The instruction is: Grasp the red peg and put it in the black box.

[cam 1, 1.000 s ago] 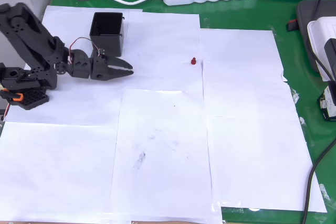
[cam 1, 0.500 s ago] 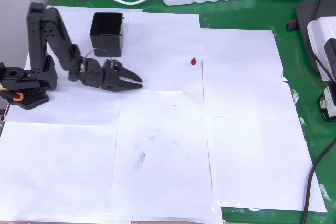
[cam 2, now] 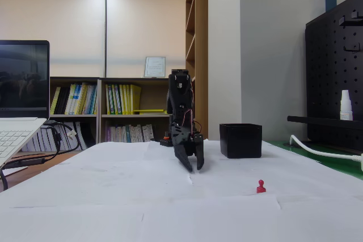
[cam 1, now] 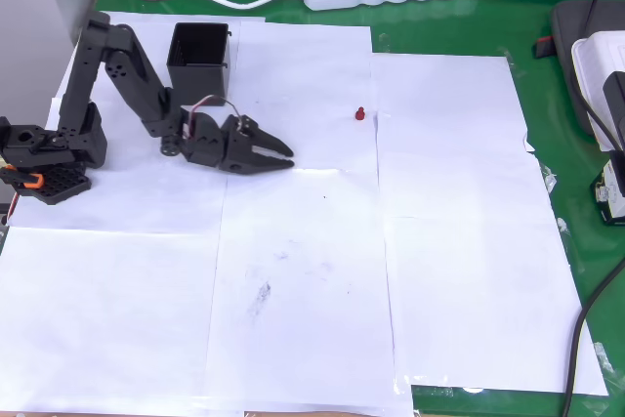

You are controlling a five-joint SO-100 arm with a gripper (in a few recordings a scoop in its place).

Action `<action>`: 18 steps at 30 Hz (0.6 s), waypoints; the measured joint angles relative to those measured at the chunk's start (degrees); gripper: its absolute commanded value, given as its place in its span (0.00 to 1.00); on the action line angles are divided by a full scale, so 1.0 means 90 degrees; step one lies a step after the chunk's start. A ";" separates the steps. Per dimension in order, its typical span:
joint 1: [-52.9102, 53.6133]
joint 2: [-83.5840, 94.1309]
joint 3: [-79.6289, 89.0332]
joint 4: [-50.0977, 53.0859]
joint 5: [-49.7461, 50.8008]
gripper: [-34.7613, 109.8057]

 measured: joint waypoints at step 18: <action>-0.1035 0.0020 0.0068 0.0000 0.0098 0.24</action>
